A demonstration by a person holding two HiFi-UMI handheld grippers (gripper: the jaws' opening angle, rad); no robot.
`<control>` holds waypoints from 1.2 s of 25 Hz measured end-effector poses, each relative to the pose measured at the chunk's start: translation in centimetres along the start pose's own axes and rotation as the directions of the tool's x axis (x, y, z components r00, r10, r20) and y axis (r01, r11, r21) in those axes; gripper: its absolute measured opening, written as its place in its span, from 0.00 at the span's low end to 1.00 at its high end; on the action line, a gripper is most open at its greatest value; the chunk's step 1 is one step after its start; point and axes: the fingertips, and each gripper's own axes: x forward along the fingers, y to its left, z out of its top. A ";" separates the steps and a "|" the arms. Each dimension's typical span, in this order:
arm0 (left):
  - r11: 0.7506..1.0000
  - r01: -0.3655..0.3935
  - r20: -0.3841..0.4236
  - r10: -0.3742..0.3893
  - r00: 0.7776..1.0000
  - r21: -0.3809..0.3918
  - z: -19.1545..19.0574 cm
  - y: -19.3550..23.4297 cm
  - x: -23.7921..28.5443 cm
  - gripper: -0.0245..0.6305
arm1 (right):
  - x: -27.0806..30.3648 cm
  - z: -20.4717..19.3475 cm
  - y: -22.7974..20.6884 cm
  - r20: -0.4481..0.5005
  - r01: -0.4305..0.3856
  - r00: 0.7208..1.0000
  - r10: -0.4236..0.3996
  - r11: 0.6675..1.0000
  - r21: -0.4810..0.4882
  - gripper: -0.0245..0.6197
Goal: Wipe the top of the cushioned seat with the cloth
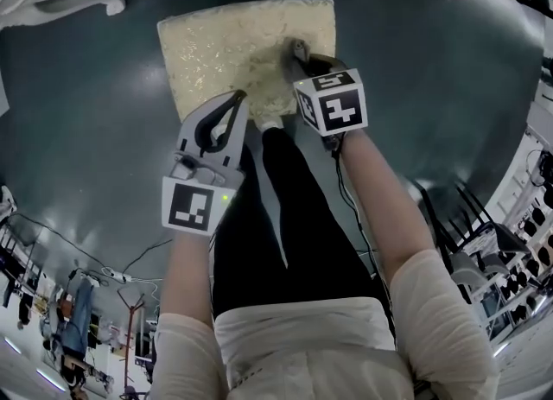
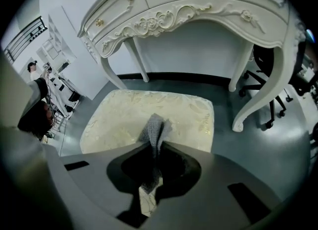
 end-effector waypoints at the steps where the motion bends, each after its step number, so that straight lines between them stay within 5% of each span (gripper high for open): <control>1: 1.000 0.003 0.002 -0.003 1.000 -0.004 0.1 -0.3 0.3 0.04 | -0.2 -0.1 -0.5 0.003 0.004 1.000 -0.004 1.000 0.005 0.09; 19: 0.999 0.041 0.018 -0.041 0.999 0.005 2.6 -5.8 1.8 0.04 | -5.6 -2.6 -8.0 -0.009 0.116 0.993 -0.116 0.990 0.079 0.09; 30: 0.999 0.027 0.031 -0.028 0.999 0.037 2.2 -3.0 -4.2 0.04 | -5.4 -0.1 2.8 0.024 0.000 1.000 0.000 1.000 -0.012 0.09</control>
